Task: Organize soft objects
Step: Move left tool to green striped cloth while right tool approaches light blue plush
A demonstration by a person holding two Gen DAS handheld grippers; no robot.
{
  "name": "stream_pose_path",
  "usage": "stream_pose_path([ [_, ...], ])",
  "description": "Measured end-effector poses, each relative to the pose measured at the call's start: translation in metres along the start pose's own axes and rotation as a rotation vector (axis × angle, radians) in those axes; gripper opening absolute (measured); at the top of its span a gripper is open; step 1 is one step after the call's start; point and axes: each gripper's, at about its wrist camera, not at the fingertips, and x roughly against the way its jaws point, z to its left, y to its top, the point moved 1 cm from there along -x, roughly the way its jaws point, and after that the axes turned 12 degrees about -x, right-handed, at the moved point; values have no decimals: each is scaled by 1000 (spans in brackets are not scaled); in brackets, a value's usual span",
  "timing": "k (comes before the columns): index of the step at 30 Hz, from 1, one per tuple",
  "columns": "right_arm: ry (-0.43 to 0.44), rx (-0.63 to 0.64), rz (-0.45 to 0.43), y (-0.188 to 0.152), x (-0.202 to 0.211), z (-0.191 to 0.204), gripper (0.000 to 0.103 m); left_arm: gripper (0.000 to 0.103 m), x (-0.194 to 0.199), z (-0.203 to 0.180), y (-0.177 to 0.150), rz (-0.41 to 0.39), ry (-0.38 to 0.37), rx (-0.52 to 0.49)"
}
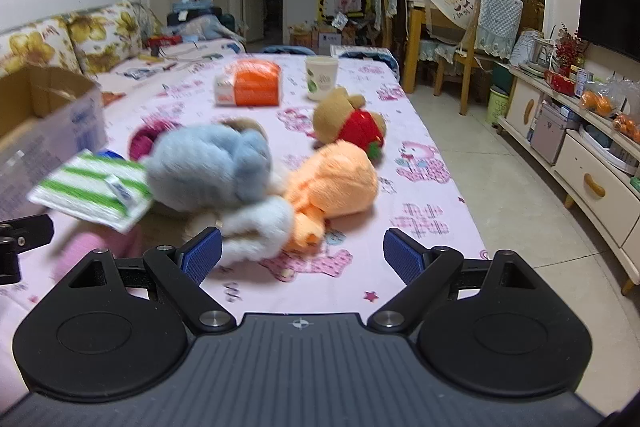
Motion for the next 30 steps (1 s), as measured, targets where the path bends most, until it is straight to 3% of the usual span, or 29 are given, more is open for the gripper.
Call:
stream_pose_path([
  [16, 178, 102, -72, -20, 25, 44, 103, 102, 70, 72, -10, -83, 112, 78],
  [30, 298, 171, -109, -35, 56, 55, 103, 102, 101, 84, -13, -145, 167, 65],
])
